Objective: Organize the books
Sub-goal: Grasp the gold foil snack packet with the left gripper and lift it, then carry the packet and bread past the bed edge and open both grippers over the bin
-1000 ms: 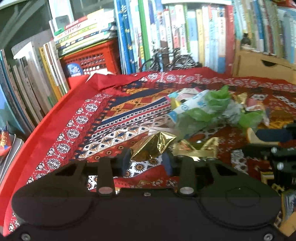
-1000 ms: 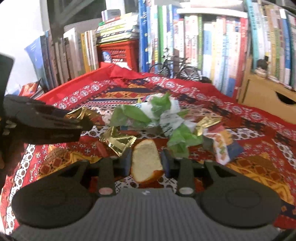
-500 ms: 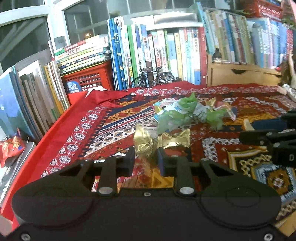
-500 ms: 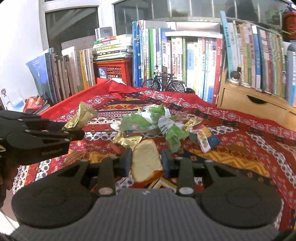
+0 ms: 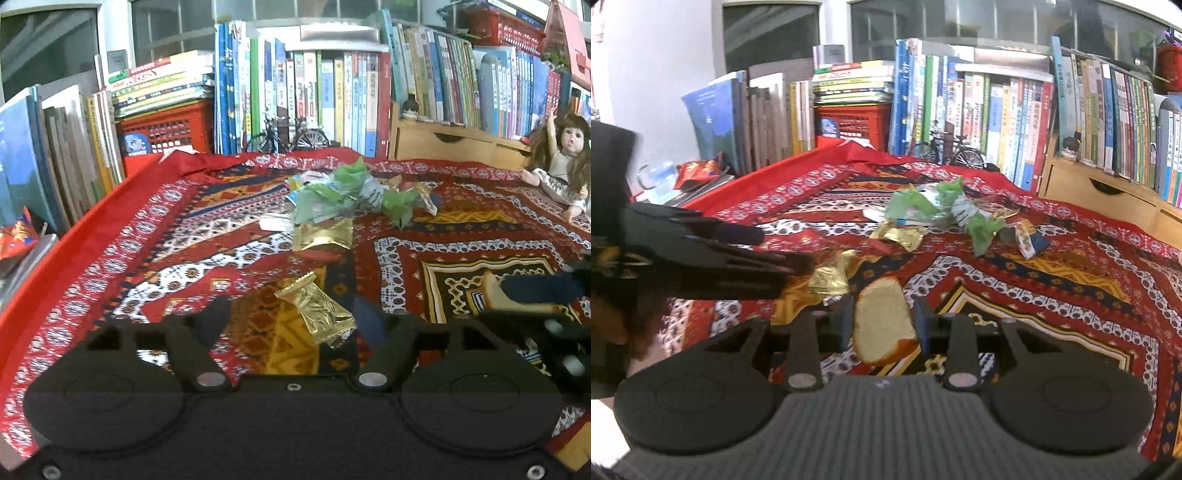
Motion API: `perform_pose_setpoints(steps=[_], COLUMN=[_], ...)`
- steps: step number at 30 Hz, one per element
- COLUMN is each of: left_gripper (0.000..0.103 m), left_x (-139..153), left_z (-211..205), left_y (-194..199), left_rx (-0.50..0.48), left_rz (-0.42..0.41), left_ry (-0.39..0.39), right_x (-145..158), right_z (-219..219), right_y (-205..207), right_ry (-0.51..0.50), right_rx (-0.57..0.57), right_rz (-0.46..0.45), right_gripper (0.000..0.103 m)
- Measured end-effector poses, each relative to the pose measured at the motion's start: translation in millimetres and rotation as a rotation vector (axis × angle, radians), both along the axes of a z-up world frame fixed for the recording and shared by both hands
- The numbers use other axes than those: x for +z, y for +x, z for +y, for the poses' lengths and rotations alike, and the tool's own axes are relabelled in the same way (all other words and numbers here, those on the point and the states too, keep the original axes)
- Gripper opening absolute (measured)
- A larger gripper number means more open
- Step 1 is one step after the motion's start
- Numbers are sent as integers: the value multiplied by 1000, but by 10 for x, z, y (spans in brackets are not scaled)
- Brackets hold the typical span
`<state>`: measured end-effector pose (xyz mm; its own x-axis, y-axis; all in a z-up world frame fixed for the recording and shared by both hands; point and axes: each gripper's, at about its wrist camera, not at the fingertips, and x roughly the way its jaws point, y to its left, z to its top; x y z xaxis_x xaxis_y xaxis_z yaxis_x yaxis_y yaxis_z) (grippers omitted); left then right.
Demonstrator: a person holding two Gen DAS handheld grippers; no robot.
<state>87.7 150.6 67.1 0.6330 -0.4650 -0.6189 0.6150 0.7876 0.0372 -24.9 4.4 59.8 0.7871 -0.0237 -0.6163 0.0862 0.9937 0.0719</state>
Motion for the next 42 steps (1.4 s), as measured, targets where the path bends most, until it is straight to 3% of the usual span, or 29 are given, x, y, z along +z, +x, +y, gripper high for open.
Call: perform_pose_setpoints(steps=[7,9,13,16,27,42], left_gripper=[74,61,56,34,33,33], left_x=[-303,-370,-456,-447,-160,182], left_z=[-486,-562,-544,-538,-288,704], left_y=[230,320,473,474,270,-646], left_rx=[57,113,211,188,105,111], left_rz=[66,102,205,182,99,121], left_ry=[40,56,15,25,25,-42], right_x=[-64,-82,-114,-130,-106,26], right_z=[-33,-65,-132,-169,-155,236], right_y=[-75,-84,-83,-76,-78,-354], right_ry=[2,-1,13,15,35,52], right_rx=[1,1,-14,-16,-62,-71], right_rz=[36,47,64,67,44,36], right_gripper=[39,39,39,39,40,40])
